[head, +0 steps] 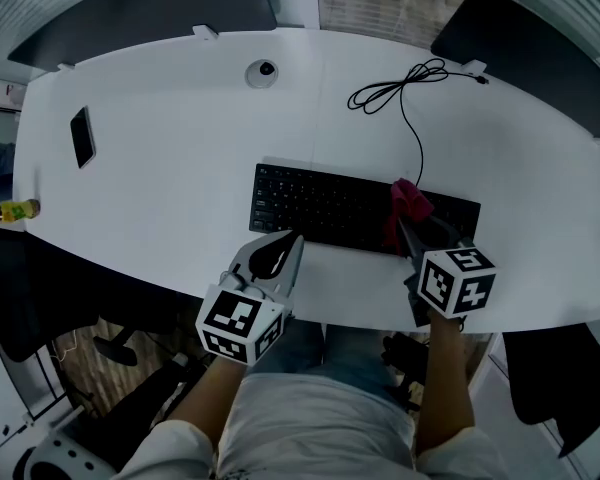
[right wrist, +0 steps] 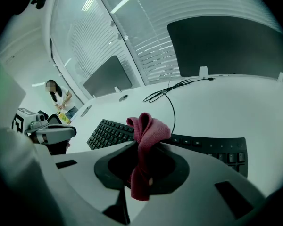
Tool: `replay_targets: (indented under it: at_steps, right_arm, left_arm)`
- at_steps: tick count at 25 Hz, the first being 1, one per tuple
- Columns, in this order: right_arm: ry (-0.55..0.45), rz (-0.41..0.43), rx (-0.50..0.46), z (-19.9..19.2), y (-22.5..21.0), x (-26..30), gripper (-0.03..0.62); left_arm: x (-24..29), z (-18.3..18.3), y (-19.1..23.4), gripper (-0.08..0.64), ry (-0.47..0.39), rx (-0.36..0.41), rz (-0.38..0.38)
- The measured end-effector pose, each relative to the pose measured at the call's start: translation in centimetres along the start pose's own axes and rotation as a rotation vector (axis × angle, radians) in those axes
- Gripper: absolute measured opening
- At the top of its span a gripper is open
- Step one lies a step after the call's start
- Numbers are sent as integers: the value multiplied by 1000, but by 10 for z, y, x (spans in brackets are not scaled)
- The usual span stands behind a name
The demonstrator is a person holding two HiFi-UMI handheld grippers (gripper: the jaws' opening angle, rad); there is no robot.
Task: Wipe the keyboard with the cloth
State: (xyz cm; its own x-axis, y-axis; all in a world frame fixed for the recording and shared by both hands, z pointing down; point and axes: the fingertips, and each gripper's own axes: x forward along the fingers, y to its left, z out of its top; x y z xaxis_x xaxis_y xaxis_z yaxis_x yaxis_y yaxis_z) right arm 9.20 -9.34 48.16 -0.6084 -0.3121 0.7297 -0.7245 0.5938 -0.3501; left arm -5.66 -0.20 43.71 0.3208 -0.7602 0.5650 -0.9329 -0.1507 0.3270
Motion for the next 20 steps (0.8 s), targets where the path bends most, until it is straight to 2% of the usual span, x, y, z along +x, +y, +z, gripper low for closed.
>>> replay_targets:
  at_steps: [20]
  right_arm:
    - [50,99,-76,7,97,55,61]
  left_arm:
    - [-44,-9,69,11,-31,-56,61]
